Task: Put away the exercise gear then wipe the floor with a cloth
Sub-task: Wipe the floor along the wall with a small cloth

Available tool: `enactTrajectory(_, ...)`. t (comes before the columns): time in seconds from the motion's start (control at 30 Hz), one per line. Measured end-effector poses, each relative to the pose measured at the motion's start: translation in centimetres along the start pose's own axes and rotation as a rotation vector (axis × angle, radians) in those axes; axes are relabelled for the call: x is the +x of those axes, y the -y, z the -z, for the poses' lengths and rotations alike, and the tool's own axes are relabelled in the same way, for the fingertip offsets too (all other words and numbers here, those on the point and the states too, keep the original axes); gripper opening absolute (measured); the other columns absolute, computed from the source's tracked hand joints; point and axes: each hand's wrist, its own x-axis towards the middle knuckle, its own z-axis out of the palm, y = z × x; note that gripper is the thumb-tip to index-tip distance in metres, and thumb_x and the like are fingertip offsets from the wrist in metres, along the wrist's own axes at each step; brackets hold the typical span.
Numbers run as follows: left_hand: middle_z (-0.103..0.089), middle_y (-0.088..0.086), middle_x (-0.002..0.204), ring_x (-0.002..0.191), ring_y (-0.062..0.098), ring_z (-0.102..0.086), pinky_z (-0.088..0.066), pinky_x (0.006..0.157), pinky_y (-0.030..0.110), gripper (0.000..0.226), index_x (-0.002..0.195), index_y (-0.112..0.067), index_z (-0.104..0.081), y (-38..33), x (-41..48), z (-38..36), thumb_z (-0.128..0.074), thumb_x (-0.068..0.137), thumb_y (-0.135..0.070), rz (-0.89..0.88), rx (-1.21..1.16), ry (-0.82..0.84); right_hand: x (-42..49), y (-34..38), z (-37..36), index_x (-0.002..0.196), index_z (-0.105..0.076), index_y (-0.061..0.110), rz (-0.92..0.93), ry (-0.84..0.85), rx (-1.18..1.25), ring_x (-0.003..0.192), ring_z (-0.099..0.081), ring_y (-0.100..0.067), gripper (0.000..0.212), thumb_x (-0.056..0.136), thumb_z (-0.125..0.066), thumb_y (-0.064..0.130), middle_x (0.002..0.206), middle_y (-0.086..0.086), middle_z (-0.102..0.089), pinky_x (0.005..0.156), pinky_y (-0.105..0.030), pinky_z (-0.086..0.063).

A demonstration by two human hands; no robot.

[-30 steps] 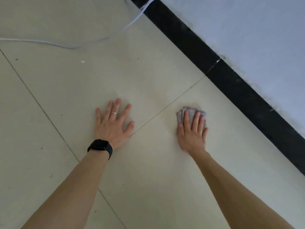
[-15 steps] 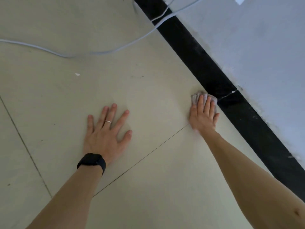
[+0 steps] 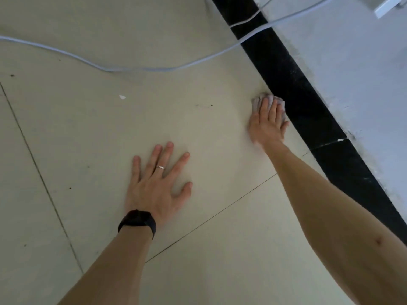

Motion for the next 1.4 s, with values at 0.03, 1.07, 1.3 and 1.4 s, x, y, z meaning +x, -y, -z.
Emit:
enactTrajectory(0.03, 0.017, -0.011, 0.164, 0.153, 0.015, 0.01, 0.007, 0.121, 0.052, 0.07, 0.153, -0.051, 0.006, 0.0, 0.0, 0.0, -0.019, 0.09, -0.068, 0.003, 0.003, 0.0, -0.7, 1.3, -0.6, 0.156, 0.019, 0.03, 0.006, -0.012, 0.017, 0.148, 0.027, -0.015, 0.06, 0.105, -0.008, 0.047, 0.163, 0.005, 0.027, 0.12, -0.051, 0.014)
enactTrajectory(1.07, 0.032, -0.006, 0.159, 0.15, 0.019, 0.023, 0.007, 0.121, 0.053, 0.06, 0.152, -0.042, 0.022, 19.5, -7.3, 7.5, 0.0, 0.097, -0.057, 0.489, -0.018, 0.179, -14.0, 13.4, -7.5, 0.156, 0.018, 0.032, 0.187, 0.115, -0.055, 0.149, 0.027, -0.023, 0.06, 0.105, -0.012, 0.045, 0.162, -0.003, 0.029, 0.121, -0.052, 0.013)
enactTrajectory(1.3, 0.04, -0.012, 0.154, 0.144, 0.015, 0.034, 0.017, 0.119, 0.051, 0.054, 0.145, -0.051, 0.028, 21.0, -7.7, 7.1, 0.0, 0.099, -0.057, 0.45, -0.137, 0.247, -17.8, 21.7, -10.4, 0.155, 0.013, 0.039, 0.857, 0.192, -0.248, 0.15, 0.023, -0.015, 0.056, 0.106, -0.011, 0.045, 0.164, 0.008, 0.021, 0.121, -0.048, 0.011)
enactTrajectory(1.4, 0.042, -0.012, 0.153, 0.143, 0.014, 0.037, 0.018, 0.118, 0.051, 0.054, 0.144, -0.051, 0.029, 21.1, -7.5, 7.1, 0.001, 0.098, -0.057, 0.446, -0.141, 0.265, -15.0, 21.4, -9.8, 0.156, 0.011, 0.038, 0.71, 0.13, -0.195, 0.151, 0.019, -0.011, 0.056, 0.106, -0.013, 0.044, 0.165, 0.011, 0.018, 0.122, -0.048, 0.01)
